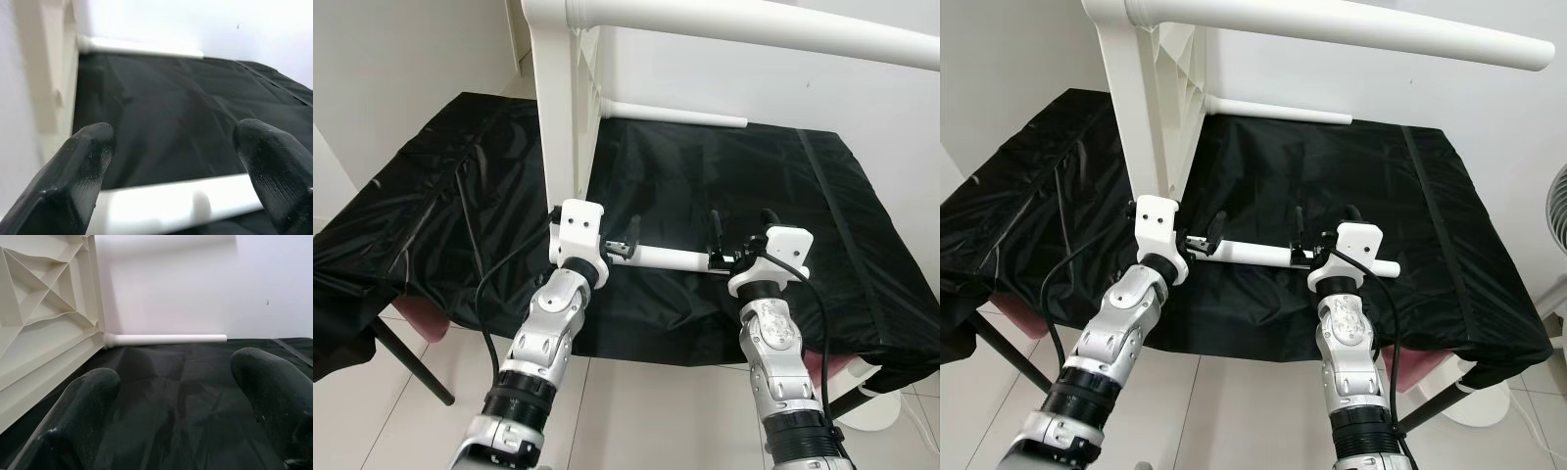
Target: Building children table
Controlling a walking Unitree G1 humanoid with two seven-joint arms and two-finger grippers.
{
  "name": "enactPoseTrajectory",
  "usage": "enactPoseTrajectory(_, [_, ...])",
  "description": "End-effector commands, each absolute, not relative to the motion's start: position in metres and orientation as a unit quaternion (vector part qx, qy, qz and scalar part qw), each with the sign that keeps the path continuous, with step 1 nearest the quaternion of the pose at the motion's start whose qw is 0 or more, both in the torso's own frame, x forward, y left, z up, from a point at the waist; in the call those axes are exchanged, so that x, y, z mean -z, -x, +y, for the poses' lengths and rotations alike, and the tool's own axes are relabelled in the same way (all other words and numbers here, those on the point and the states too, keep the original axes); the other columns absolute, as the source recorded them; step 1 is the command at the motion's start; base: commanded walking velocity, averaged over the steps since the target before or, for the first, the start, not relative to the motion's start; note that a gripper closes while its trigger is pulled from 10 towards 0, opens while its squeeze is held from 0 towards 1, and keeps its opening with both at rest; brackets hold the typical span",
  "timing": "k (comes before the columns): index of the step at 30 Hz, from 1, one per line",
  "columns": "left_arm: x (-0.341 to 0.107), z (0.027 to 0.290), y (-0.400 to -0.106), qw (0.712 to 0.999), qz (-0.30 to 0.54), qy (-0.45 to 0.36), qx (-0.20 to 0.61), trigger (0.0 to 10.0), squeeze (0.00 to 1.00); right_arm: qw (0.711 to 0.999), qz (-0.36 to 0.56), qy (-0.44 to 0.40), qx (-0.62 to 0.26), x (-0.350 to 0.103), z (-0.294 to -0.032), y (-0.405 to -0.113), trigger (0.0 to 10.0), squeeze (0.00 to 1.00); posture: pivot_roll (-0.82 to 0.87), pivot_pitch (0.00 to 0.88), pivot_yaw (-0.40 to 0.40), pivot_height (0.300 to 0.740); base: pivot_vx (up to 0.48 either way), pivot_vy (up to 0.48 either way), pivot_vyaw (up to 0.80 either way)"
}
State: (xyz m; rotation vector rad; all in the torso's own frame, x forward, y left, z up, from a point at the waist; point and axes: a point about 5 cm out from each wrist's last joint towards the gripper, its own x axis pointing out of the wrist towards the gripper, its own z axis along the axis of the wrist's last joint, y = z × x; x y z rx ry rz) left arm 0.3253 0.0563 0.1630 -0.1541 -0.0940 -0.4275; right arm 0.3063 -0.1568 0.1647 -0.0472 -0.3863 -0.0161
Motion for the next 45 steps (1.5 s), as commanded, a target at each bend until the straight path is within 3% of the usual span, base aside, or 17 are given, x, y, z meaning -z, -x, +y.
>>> enactPoseTrajectory(1, [-0.162,0.04,-0.315,0.953,-0.015,0.133,0.272,10.0,0.0,0.979,-0.203,0.025,0.007,-0.169,-0.157,-0.306,10.0,0.0,0.05,0.0,-0.033,0.74,0.0,0.0,0.0])
enactPoseTrajectory(3, [-0.162,0.035,-0.311,0.948,0.001,0.166,0.273,10.0,0.0,0.979,-0.204,0.026,0.007,-0.17,-0.157,-0.306,10.0,0.0,0.05,0.0,-0.033,0.74,0.0,0.0,0.0])
enactPoseTrajectory(4, [-0.163,0.032,-0.308,0.943,0.009,0.186,0.274,10.0,1.0,0.979,-0.204,0.026,0.008,-0.169,-0.158,-0.306,10.0,0.0,0.05,0.0,-0.031,0.74,0.0,0.0,0.0])
enactPoseTrajectory(14, [-0.16,0.031,-0.302,0.93,0.061,0.28,0.231,10.0,1.0,0.978,-0.204,0.031,0.012,-0.169,-0.16,-0.304,10.0,0.0,0.05,0.0,-0.023,0.74,0.0,0.0,0.0])
enactPoseTrajectory(15, [-0.154,0.034,-0.303,0.925,0.085,0.302,0.212,10.0,0.1,0.978,-0.205,0.032,0.012,-0.169,-0.16,-0.304,10.0,0.0,0.05,0.0,-0.022,0.74,0.0,0.0,0.0])
enactPoseTrajectory(16, [-0.154,0.034,-0.303,0.925,0.085,0.302,0.212,10.0,0.1,0.978,-0.205,0.032,0.012,-0.169,-0.16,-0.304,10.0,0.0,0.05,0.0,-0.022,0.74,0.0,0.0,0.0])
enactPoseTrajectory(17, [-0.148,0.038,-0.306,0.922,0.101,0.319,0.193,10.0,0.0,0.978,-0.205,0.032,0.012,-0.169,-0.161,-0.304,10.0,0.0,0.05,0.0,-0.025,0.74,0.0,0.0,0.0])
enactPoseTrajectory(28, [-0.142,0.04,-0.323,0.903,0.143,0.376,0.149,10.0,0.0,0.977,-0.208,0.037,0.015,-0.173,-0.164,-0.305,10.0,0.0,0.03,0.0,-0.025,0.74,0.0,0.0,0.0])
enactPoseTrajectory(45, [-0.142,0.02,-0.315,0.874,0.202,0.414,0.156,10.0,0.0,0.977,-0.205,0.04,0.03,-0.171,-0.169,-0.298,10.0,0.0,0.01,0.008,0.001,0.74,0.0,0.0,0.0])
